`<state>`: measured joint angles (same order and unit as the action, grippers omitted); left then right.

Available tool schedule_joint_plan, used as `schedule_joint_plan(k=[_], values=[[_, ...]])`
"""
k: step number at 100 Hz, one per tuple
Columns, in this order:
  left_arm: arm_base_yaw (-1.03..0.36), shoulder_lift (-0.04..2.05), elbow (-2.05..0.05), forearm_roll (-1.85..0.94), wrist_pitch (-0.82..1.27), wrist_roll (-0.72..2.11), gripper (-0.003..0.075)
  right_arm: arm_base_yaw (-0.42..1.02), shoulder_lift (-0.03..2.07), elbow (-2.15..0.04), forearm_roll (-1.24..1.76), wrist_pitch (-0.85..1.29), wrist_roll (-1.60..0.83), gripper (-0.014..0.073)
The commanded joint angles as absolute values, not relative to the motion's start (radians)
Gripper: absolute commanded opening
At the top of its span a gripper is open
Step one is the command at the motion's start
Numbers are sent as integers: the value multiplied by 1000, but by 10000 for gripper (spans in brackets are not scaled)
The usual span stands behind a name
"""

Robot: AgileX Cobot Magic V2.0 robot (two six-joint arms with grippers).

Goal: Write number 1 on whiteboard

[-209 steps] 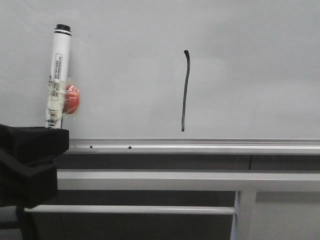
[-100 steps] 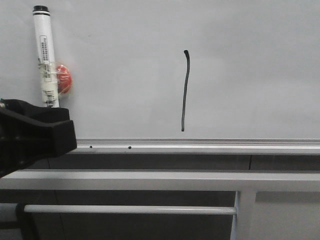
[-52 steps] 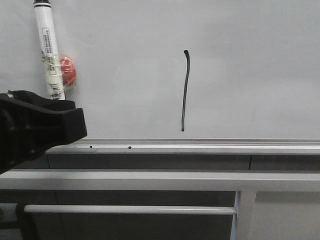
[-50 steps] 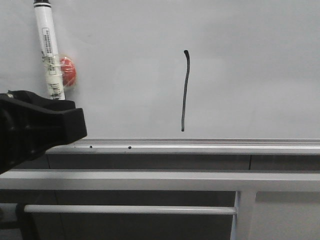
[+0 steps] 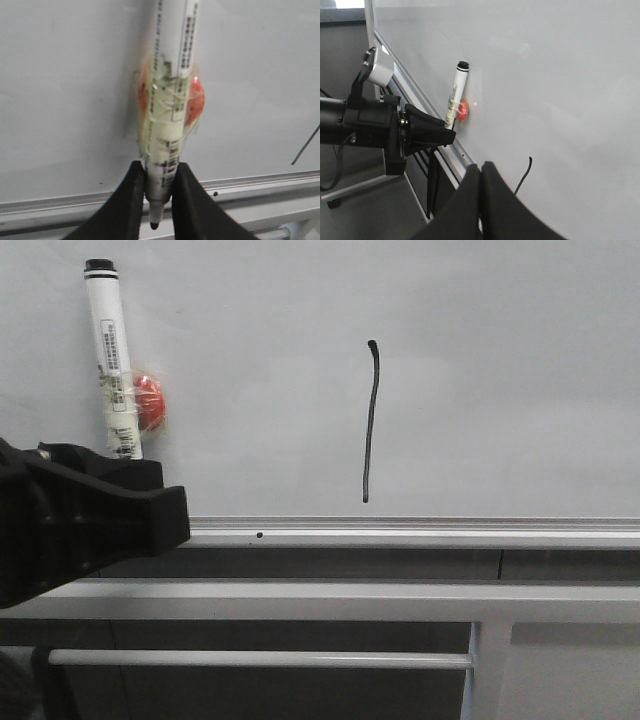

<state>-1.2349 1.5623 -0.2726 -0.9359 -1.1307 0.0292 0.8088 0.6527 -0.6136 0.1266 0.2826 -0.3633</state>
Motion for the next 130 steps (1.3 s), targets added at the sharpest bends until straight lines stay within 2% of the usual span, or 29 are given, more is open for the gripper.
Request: schedule_joint_plan(k=[1, 21, 43, 61, 74, 91, 117, 130], values=[[-1185, 1541, -294, -889, -1373, 21, -20, 802, 659, -642, 119, 207, -364, -63], [-1131, 1541, -296, -772, -1373, -14, -20, 802, 659, -642, 119, 207, -364, -63], [-1190, 1541, -296, -794, -1368, -14, -20, 802, 659, -642, 119, 207, -364, -63], [-1360, 1528, -296, -1131, -1384, 0, -20, 802, 659, -642, 119, 207, -364, -63], [-1434, 1527, -296, -1258, -1384, 57, -20, 802, 659, -642, 119, 207, -364, -63], [-1441, 1527, -325, -1340, -1376, 90, -20, 802, 659, -642, 119, 207, -364, -63], [-1441, 1527, -443, -1392, -1352, 408, -20, 802, 659, -642, 119, 205, -364, -63], [-1435, 1527, -454, -1415, -1349, 438, -20, 802, 659, -642, 119, 205, -364, -63]])
